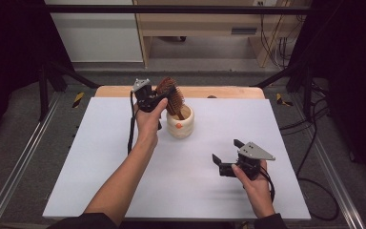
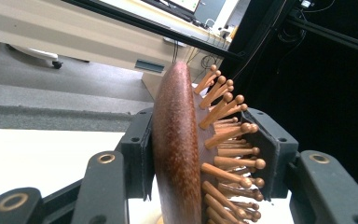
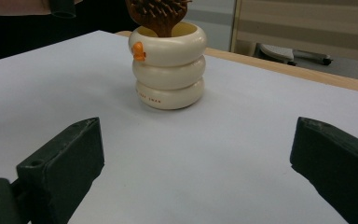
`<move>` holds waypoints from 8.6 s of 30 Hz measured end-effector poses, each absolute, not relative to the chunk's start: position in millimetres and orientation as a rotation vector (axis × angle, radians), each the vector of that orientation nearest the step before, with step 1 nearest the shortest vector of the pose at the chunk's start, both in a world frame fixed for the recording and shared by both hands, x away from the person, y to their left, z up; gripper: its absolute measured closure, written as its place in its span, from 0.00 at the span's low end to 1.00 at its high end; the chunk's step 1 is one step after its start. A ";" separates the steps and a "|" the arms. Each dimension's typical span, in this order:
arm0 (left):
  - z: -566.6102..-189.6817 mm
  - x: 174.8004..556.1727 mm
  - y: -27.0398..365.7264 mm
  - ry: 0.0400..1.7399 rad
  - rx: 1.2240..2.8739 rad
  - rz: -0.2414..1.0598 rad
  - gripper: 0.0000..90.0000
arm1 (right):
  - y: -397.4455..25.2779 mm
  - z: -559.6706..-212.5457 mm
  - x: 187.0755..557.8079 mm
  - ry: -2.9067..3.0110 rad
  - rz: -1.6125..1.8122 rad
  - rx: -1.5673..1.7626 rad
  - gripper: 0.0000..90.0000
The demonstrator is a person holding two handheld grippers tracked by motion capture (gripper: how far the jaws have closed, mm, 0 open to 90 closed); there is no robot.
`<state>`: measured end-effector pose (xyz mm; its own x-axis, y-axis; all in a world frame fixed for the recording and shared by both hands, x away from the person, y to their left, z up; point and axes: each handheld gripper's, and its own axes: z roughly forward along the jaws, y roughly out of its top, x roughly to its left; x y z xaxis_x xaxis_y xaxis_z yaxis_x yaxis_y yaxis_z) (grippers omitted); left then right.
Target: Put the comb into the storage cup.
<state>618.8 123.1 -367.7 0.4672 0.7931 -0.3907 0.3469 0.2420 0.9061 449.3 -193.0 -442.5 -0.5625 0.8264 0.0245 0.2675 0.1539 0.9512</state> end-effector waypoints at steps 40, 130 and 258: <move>-372.1 621.0 130.1 1.128 1.351 0.419 0.49 | -192.2 -443.1 449.7 1.927 1.418 1.045 0.04; -377.3 620.4 132.2 1.112 1.352 0.463 0.35 | -190.9 -443.8 449.9 1.938 1.415 1.039 0.04; -315.6 514.7 175.9 0.941 1.568 0.726 0.04 | -188.1 -443.5 445.3 1.950 1.374 1.019 0.04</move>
<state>514.7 175.9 -315.6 0.4944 0.8686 -0.0336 0.1881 -0.0692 0.9797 445.3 -188.1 -443.5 -0.5677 0.8232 -0.0051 0.2719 0.1934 0.9427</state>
